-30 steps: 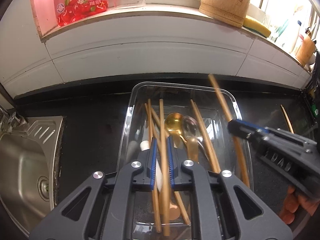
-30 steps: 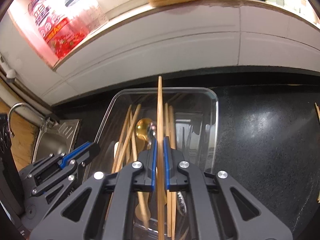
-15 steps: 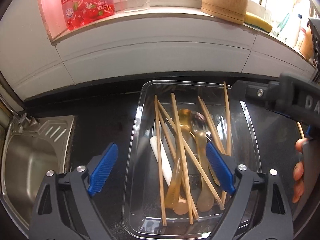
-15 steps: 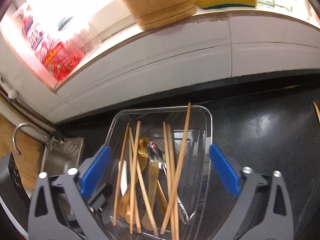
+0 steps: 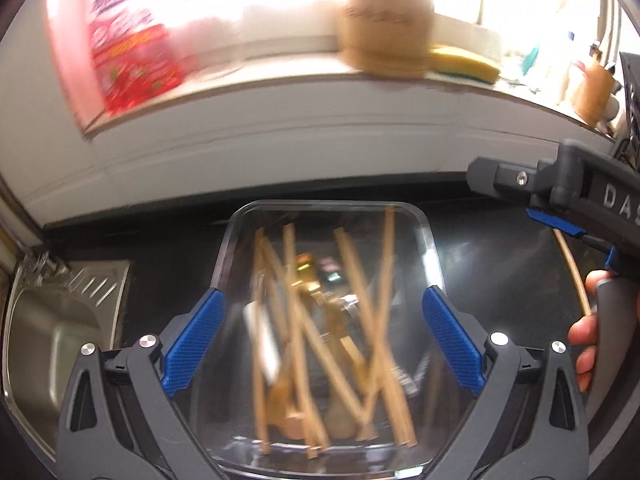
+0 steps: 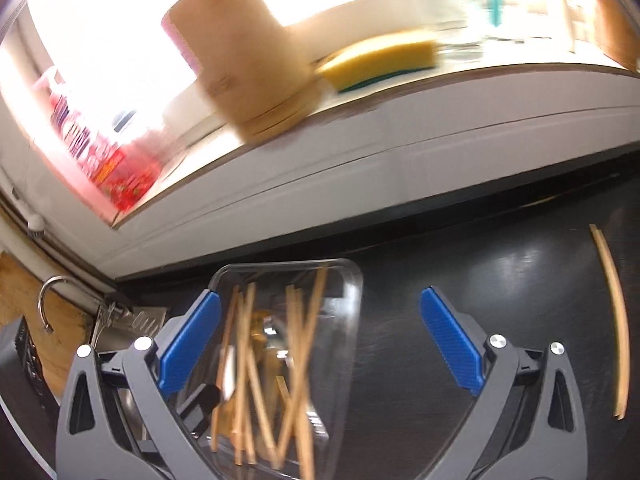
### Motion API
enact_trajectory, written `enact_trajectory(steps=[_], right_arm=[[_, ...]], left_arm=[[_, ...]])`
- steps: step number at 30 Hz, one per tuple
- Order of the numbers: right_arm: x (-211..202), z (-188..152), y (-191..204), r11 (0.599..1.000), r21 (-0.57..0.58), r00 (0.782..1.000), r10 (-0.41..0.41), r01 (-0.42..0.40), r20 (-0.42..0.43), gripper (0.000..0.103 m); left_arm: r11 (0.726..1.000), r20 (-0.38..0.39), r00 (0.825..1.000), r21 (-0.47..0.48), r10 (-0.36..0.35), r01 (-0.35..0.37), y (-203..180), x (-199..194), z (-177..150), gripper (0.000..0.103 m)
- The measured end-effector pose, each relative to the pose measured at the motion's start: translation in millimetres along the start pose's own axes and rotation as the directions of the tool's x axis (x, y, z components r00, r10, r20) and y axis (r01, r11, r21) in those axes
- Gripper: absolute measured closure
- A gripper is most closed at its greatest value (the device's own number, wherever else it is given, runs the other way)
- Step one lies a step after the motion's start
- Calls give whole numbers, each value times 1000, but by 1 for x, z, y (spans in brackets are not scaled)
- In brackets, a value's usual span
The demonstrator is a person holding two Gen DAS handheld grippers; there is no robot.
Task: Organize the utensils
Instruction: 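Move both open grippers back over the last two chopsticks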
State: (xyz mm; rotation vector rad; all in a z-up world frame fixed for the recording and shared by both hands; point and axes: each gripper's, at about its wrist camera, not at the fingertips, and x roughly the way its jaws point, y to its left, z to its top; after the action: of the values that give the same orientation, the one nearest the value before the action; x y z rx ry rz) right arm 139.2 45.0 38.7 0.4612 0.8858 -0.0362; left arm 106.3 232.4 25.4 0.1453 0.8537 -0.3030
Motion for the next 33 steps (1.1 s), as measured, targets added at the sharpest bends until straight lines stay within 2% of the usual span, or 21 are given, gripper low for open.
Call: enact_trajectory(steps=[4, 8, 14, 19, 22, 25, 29, 33], right_arm=[[-20, 5, -50, 998, 27, 998, -60, 59, 22, 6], [-45, 2, -120, 986, 47, 987, -161, 160, 26, 6], [-79, -9, -232, 941, 160, 953, -302, 299, -8, 6], [-102, -10, -290, 921, 172, 936, -350, 349, -25, 6], [-112, -10, -316, 921, 170, 937, -349, 349, -31, 6], [-116, -8, -333, 932, 132, 941, -336, 337, -30, 6], [-121, -2, -347, 943, 121, 950, -311, 311, -25, 6], [-121, 3, -355, 950, 128, 959, -283, 283, -23, 6]], left_arm=[[998, 4, 999, 27, -48, 47, -43, 1, 12, 6], [990, 0, 994, 87, -109, 109, -106, 4, 20, 6], [959, -95, 973, 171, -211, 225, -216, 30, 11, 6], [941, -170, 956, 201, -241, 273, -285, 56, -1, 6], [935, -199, 949, 211, -243, 284, -320, 69, -7, 6], [942, -222, 948, 194, -229, 273, -344, 81, -13, 6], [957, -234, 955, 181, -182, 226, -354, 94, -17, 6], [978, -244, 960, 120, -139, 172, -348, 105, -21, 6]])
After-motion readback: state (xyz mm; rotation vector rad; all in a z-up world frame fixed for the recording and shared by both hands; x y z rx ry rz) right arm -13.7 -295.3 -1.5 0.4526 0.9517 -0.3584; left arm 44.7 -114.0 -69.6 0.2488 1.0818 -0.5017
